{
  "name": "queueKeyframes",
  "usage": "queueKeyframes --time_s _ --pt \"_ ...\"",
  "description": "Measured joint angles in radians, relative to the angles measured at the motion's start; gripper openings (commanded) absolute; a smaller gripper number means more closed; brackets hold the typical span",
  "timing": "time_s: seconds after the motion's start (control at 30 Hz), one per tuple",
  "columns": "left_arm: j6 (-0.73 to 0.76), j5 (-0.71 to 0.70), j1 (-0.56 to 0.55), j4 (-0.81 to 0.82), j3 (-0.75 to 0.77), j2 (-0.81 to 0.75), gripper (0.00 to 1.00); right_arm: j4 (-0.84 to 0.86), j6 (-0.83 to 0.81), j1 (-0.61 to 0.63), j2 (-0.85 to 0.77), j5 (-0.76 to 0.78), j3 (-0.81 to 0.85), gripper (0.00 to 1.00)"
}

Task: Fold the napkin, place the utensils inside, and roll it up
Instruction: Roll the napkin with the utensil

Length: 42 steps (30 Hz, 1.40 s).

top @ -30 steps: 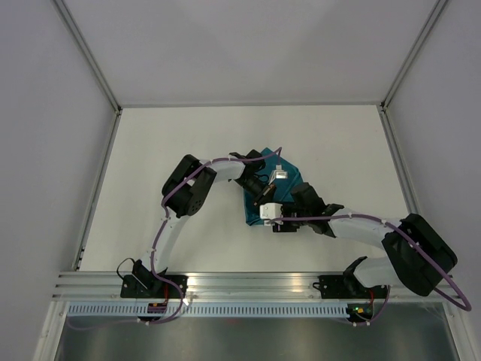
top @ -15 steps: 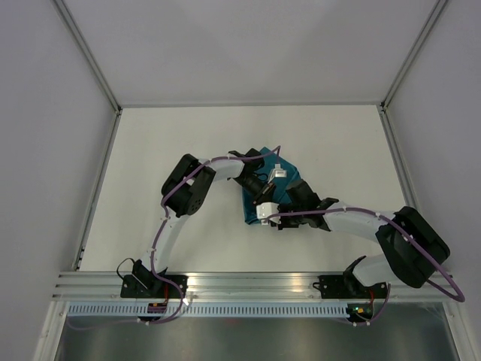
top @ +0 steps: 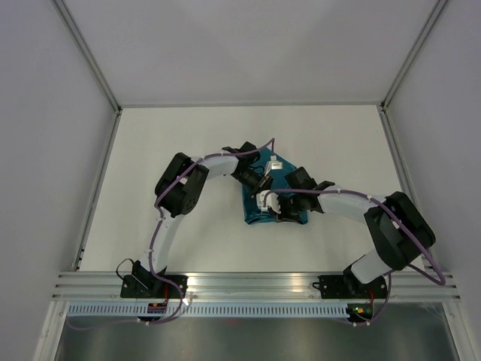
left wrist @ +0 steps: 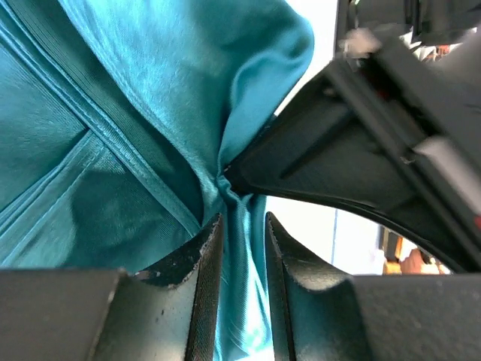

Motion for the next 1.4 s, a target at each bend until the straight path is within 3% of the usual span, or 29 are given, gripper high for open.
queueKeyframes --time_s 0.23,0.37,0.5,0.7,0.93,1.13,1.4 --pt "-0.07 -0.013 0.023 0.122 -0.066 -0.109 0.33 -0.167 -0.021 -0.085 0.11 -0.135 0.124 0.12" --pt "-0.151 -0.077 0.044 0.283 -0.204 -0.216 0.33 -0.293 -0.048 -0.137 0.19 -0.207 0.206 0.12" --pt "-0.254 -0.231 0.08 0.535 -0.447 -0.385 0.33 -0.431 -0.08 -0.181 0.285 -0.273 0.298 0.12" --pt "-0.304 -0.478 0.074 0.799 -0.669 -0.614 0.34 -0.629 -0.11 -0.226 0.434 -0.341 0.439 0.11" --pt "-0.25 -0.771 -0.079 1.013 -0.806 -0.777 0.38 -0.811 -0.126 -0.272 0.571 -0.384 0.555 0.11" --pt "-0.109 -0.995 -0.245 1.095 -0.873 -0.79 0.41 -0.91 -0.138 -0.298 0.644 -0.397 0.614 0.11" --pt "0.137 -1.162 -0.426 1.162 -0.89 -0.75 0.47 -0.962 -0.141 -0.317 0.678 -0.399 0.634 0.12"
